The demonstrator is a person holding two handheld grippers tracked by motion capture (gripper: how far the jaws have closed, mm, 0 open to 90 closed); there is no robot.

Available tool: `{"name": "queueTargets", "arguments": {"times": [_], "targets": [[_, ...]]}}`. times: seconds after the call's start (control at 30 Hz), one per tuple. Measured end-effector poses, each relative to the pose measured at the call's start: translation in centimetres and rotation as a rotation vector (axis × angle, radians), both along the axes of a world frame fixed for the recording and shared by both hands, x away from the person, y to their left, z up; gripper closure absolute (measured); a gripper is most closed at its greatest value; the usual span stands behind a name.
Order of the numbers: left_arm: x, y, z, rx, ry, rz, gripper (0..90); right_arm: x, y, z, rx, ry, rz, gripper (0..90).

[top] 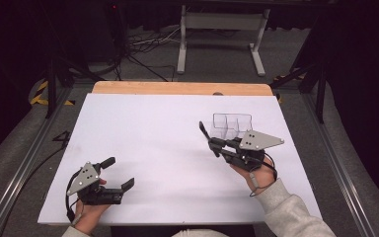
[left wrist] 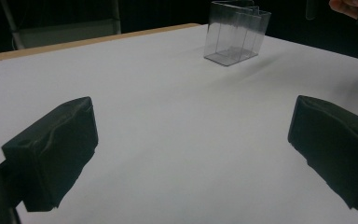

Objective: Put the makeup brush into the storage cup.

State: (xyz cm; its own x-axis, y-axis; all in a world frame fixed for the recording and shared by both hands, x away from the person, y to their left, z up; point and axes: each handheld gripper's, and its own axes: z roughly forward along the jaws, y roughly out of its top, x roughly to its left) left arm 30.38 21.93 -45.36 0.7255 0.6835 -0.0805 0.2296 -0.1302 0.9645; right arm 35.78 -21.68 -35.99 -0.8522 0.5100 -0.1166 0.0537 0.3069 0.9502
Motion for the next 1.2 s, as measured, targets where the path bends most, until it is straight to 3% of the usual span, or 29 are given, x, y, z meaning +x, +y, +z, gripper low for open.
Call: {"name": "queueTargets", "arguments": {"times": [0.27, 0.5, 1.2], "targets": [[0.0, 0.0, 0.0, -0.001, 0.001, -0.001, 2.2, 0.1, 0.0, -0.2, 0.042, -0.039, -0.009, 79.5], [0.1, 0.0, 0.0, 0.004, 0.003, 0.000, 2.2, 0.7, -0.2, -0.1, 0.065, -0.033, -0.033, 79.5], [0.1, 0.0, -0.1, 0.005, 0.001, -0.002, 2.2, 3.3, -2.1, 0.5, 0.073, -0.059, -0.144, 79.5]]}}
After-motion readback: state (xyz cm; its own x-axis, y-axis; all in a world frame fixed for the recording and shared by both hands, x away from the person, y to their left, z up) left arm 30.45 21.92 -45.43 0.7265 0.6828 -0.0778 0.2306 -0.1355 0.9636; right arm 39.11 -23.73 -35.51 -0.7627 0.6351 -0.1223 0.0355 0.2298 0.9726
